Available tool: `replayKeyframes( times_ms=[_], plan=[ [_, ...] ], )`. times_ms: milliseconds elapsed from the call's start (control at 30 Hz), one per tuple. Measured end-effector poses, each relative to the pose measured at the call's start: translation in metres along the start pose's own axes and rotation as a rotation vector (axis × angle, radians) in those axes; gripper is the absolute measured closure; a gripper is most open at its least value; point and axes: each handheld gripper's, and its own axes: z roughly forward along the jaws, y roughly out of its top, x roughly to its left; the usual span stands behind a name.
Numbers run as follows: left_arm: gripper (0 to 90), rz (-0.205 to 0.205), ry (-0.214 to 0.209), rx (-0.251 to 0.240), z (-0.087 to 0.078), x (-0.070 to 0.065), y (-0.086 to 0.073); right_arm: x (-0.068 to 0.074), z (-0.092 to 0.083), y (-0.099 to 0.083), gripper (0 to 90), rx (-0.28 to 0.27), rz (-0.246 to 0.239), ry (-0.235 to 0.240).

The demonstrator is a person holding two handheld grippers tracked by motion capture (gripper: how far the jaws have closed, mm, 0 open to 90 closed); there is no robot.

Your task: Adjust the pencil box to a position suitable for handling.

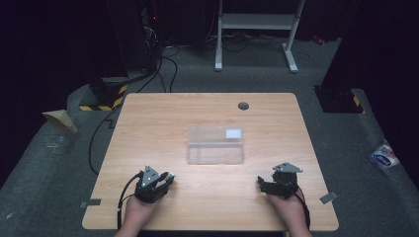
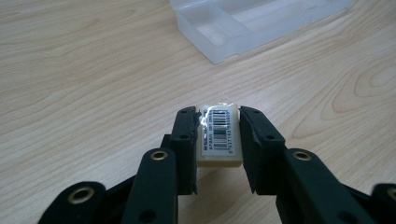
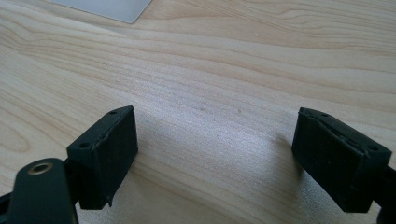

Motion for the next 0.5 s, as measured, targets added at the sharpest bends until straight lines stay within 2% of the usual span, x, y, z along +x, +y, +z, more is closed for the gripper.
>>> replayKeyframes(
  times_ms=[267, 500],
  plan=[
    [67.9, 0.017, 0.001, -0.011, 0.006, -0.008, 0.008, 0.000, 0.000, 0.000, 13.7, 0.000, 0.000, 0.000],
    [67.9, 0.017, 0.013, -0.019, 0.017, -0.007, 0.021, 0.000, 0.000, 0.000, 13.9, -0.002, -0.003, 0.001]
  ],
)
